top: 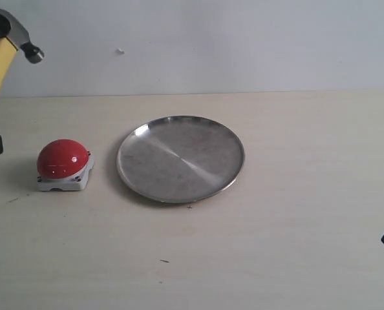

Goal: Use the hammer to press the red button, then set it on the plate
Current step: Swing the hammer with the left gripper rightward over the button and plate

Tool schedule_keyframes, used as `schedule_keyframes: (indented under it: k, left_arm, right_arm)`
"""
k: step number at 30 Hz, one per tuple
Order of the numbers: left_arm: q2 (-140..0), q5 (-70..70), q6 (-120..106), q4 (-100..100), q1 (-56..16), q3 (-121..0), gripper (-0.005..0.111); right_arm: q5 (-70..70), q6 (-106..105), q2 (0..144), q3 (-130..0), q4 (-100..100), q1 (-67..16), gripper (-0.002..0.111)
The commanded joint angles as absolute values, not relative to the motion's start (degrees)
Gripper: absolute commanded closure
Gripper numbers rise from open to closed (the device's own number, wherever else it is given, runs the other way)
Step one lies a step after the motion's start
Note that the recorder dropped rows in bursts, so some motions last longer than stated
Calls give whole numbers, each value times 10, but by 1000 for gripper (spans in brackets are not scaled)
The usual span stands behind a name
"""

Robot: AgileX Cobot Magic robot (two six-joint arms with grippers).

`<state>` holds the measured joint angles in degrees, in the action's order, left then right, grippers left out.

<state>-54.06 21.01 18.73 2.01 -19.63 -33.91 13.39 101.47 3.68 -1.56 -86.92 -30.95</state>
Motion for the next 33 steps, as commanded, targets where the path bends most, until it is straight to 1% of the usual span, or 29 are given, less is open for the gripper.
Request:
schedule_keyframes:
  k: [1,7,11,14,19,21,23,25,27,29,31,33]
  left_arm:
    - [-548,160,49,152,-200,-346,107]
    - [-569,175,-95,282,-200,-378,107]
    - [-600,261,-199,354,-200,-425,107]
    - [-622,320,-226,374,-200,-461,107]
    - [-657,417,-239,365,-199,-512,107]
    - [-682,490,-234,340,-199,-542,107]
    - [-711,551,-200,303,-199,-577,107]
    - [-734,575,-149,260,-199,-605,107]
    - [-750,567,-89,215,-199,-628,107]
    - [-755,515,-56,205,-199,-633,107]
    - [-755,427,-54,251,-200,-620,107]
    - [-755,334,-96,338,-212,-595,107]
  right_arm:
    - [138,1009,34,-15,-873,-307,108]
    - [138,1009,34,-15,-873,-307,108]
    - [138,1009,34,-15,-873,-307,108]
    - [138,1009,34,-15,-873,-307,108]
    - [138,1009,34,-15,-873,-307,108]
    - [138,1009,34,-15,-873,-307,108]
    - [138,1009,34,-15,-873,-307,108]
    - [138,1009,34,-15,-873,-307,108]
    - [138,1009,34,-15,-873,-307,108]
    - [138,1009,34,-15,-873,-307,108]
    - [138,1009,34,-15,-873,-307,108]
    - [138,1009,34,-15,-873,-307,108]
